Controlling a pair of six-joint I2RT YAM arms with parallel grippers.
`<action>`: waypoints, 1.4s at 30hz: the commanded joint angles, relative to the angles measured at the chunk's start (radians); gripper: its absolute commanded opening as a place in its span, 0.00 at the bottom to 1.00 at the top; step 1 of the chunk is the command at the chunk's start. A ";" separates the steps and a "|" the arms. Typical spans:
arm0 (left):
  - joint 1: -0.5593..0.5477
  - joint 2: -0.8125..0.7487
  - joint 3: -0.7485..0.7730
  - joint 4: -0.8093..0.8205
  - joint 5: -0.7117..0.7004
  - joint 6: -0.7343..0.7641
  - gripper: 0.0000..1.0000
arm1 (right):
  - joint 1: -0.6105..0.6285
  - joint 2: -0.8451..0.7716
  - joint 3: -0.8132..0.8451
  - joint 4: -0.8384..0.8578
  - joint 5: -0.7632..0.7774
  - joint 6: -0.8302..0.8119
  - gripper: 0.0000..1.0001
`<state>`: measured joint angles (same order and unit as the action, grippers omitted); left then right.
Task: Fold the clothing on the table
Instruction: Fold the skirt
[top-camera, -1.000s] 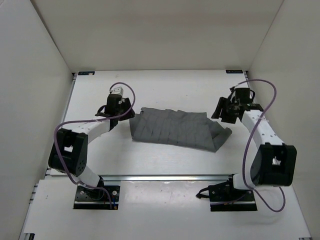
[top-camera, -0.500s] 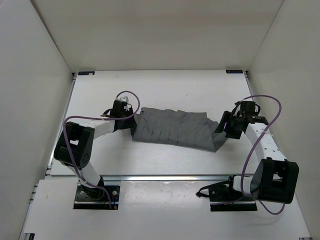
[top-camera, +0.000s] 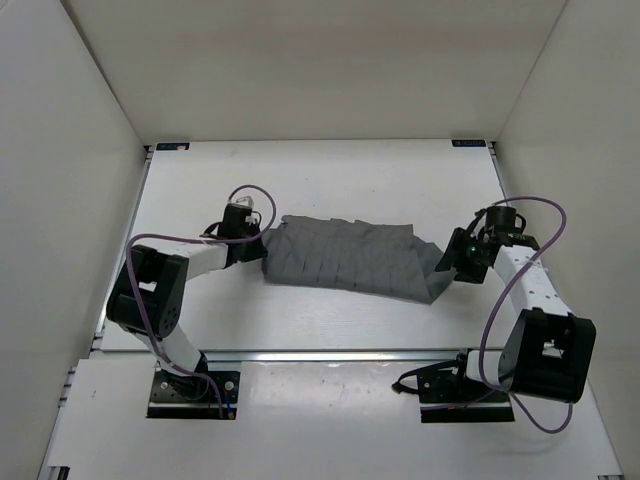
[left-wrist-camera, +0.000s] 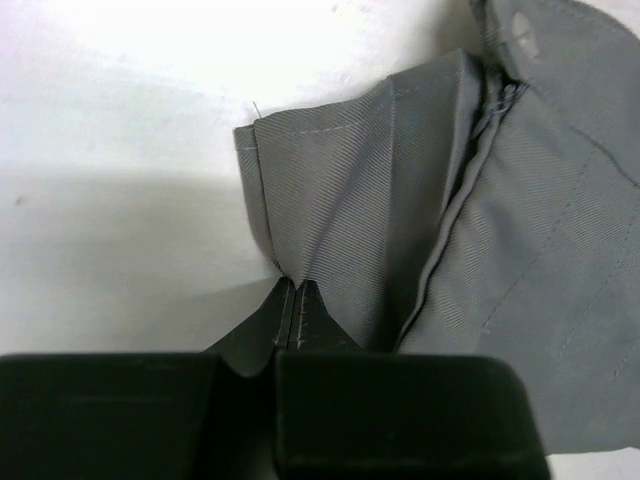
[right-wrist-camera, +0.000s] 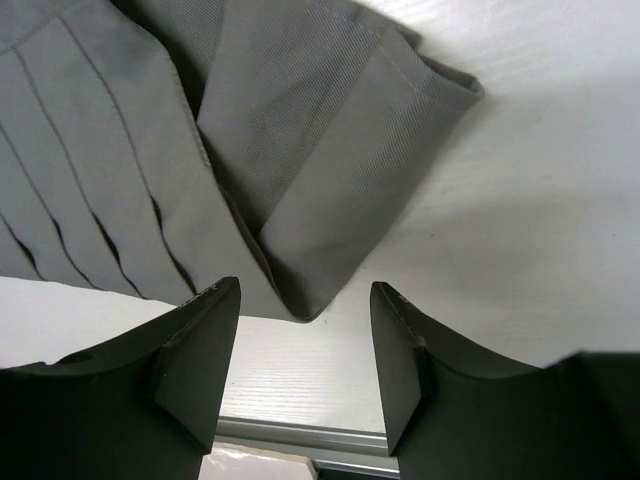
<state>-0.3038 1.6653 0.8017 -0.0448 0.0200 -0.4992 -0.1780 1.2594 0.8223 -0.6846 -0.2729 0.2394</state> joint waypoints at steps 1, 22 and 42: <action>0.017 -0.073 -0.061 -0.050 -0.002 -0.013 0.00 | 0.009 0.038 0.000 0.006 0.017 -0.017 0.52; -0.009 -0.279 -0.228 -0.049 -0.012 -0.025 0.00 | 0.035 0.346 0.092 0.178 0.063 0.067 0.52; -0.021 -0.148 -0.154 -0.092 0.040 -0.004 0.00 | 0.227 0.180 0.267 0.146 -0.248 0.035 0.00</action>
<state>-0.3107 1.5032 0.6434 -0.0734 0.0353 -0.5167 0.0013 1.5063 1.0225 -0.5667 -0.4011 0.2665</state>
